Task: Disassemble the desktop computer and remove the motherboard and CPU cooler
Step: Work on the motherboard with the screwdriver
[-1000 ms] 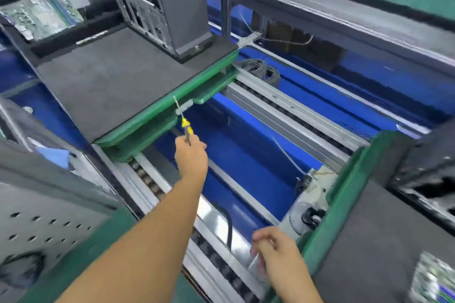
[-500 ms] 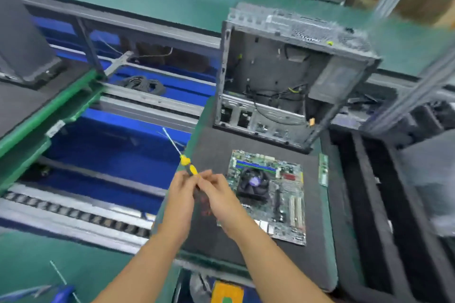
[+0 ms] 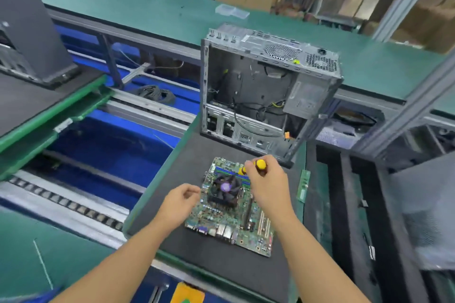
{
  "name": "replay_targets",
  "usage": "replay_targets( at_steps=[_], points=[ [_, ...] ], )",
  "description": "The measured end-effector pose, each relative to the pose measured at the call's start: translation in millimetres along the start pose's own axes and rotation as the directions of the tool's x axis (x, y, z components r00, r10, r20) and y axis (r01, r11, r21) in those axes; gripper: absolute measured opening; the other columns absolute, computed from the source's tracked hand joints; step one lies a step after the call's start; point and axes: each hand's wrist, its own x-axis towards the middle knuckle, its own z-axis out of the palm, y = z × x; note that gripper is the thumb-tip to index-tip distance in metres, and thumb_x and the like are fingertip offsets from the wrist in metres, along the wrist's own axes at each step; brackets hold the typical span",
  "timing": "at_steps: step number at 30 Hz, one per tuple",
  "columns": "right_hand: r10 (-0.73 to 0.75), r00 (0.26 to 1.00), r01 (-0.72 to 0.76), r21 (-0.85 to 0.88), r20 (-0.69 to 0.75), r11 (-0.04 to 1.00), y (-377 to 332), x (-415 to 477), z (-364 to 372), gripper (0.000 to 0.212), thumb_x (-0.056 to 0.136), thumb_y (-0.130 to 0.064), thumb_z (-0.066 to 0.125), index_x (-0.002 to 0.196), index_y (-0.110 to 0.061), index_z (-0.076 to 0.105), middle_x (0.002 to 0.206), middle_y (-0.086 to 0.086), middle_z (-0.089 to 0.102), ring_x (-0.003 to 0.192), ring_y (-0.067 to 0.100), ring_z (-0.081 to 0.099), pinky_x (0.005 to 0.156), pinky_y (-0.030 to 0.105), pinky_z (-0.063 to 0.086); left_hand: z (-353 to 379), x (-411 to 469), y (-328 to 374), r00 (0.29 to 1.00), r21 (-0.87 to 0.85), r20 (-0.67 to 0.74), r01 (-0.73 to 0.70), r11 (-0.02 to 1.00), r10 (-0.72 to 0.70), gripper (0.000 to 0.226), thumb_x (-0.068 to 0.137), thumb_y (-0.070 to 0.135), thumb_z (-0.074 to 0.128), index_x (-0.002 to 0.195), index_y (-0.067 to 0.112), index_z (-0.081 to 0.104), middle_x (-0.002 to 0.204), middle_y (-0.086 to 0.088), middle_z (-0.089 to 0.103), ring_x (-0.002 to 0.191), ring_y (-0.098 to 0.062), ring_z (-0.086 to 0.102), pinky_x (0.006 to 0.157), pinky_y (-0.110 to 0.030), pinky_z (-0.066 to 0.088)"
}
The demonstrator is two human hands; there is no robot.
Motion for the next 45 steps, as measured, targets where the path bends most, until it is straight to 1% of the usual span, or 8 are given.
replay_targets(
  at_steps=[2, 7, 13, 17, 25, 32, 40, 45],
  points=[
    [-0.043, 0.999, 0.044, -0.045, 0.005, 0.998, 1, 10, -7, 0.028, 0.096, -0.040, 0.058, 0.079, -0.018, 0.052, 0.061, -0.005, 0.053, 0.052, 0.006, 0.040, 0.051, 0.024, 0.032, 1, 16, -7, 0.995, 0.074, -0.103, 0.003, 0.997, 0.005, 0.032, 0.092, 0.013, 0.064, 0.124, 0.019, 0.060, 0.121, 0.001, 0.065, 0.108, -0.019, 0.062, 0.098, -0.033, 0.047],
    [-0.061, 0.998, 0.063, -0.158, 0.016, 0.985, 2, 32, 1, 0.030, 0.097, -0.050, 0.050, 0.080, -0.025, 0.047, 0.063, -0.002, 0.061, 0.051, 0.010, 0.048, 0.052, 0.034, 0.042, 11, 64, -4, 0.978, 0.244, 0.083, -0.205, 0.948, 0.190, 0.063, 0.094, 0.009, 0.061, 0.150, 0.025, 0.038, 0.148, 0.006, 0.045, 0.135, -0.014, 0.044, 0.112, -0.030, 0.034],
    [-0.028, 0.998, 0.042, -0.242, 0.062, 0.969, 4, 56, 35, 0.027, 0.099, -0.048, 0.048, 0.083, -0.026, 0.045, 0.067, 0.000, 0.060, 0.050, 0.010, 0.046, 0.051, 0.034, 0.040, 11, 102, -20, 0.958, 0.388, 0.182, -0.276, 0.879, 0.220, 0.018, 0.093, 0.013, 0.064, 0.111, 0.011, 0.068, 0.097, 0.000, 0.064, 0.085, -0.016, 0.058, 0.074, -0.019, 0.037],
    [-0.004, 1.000, 0.008, -0.249, 0.014, 0.968, -1, 72, 48, 0.026, 0.098, -0.048, 0.048, 0.085, -0.025, 0.047, 0.070, -0.002, 0.064, 0.059, 0.017, 0.058, 0.053, 0.036, 0.046, 2, 111, -27, 0.935, 0.331, 0.248, -0.328, 0.885, 0.254, 0.006, 0.094, 0.020, 0.061, 0.088, 0.020, 0.062, 0.073, 0.009, 0.057, 0.062, -0.001, 0.050, 0.062, -0.023, 0.034],
    [0.000, 0.999, 0.015, -0.345, 0.042, 0.938, -8, 87, 58, 0.030, 0.099, -0.045, 0.048, 0.087, -0.018, 0.046, 0.070, 0.006, 0.063, 0.057, 0.024, 0.053, 0.053, 0.040, 0.044, -9, 119, -23, 0.867, 0.196, 0.440, -0.347, 0.917, 0.234, 0.023, 0.092, 0.024, 0.057, 0.108, 0.040, 0.055, 0.061, 0.012, 0.050, 0.057, -0.004, 0.045, 0.056, -0.016, 0.035],
    [0.033, 0.957, 0.127, -0.518, 0.289, 0.846, -6, 90, 79, 0.021, 0.099, -0.038, 0.052, 0.100, -0.017, 0.051, 0.078, 0.004, 0.065, 0.070, 0.028, 0.060, 0.065, 0.043, 0.051, -2, 101, -38, 0.863, 0.098, 0.287, -0.458, 0.883, 0.416, 0.026, 0.088, 0.030, 0.061, 0.114, 0.029, 0.069, 0.083, 0.016, 0.060, 0.076, -0.002, 0.059, 0.069, -0.009, 0.041],
    [-0.045, 0.976, 0.156, -0.541, 0.213, 0.827, -9, 94, 77, 0.018, 0.095, -0.035, 0.055, 0.089, -0.019, 0.048, 0.063, -0.002, 0.057, 0.058, 0.024, 0.053, 0.054, 0.038, 0.046, 12, 90, -39, 0.901, 0.008, 0.136, -0.418, 0.909, 0.413, 0.018, 0.091, 0.018, 0.061, 0.108, 0.023, 0.066, 0.093, 0.016, 0.061, 0.089, -0.006, 0.061, 0.078, -0.024, 0.050],
    [-0.077, 0.977, 0.174, -0.524, 0.200, 0.834, -13, 90, 76, 0.016, 0.092, -0.036, 0.056, 0.086, -0.024, 0.046, 0.058, -0.008, 0.054, 0.053, 0.013, 0.049, 0.049, 0.028, 0.039, 11, 100, -20, 0.915, -0.129, 0.128, -0.367, 0.921, 0.382, 0.025, 0.094, 0.015, 0.064, 0.114, 0.028, 0.069, 0.106, 0.014, 0.063, 0.098, -0.008, 0.061, 0.085, -0.013, 0.045]
  ],
)
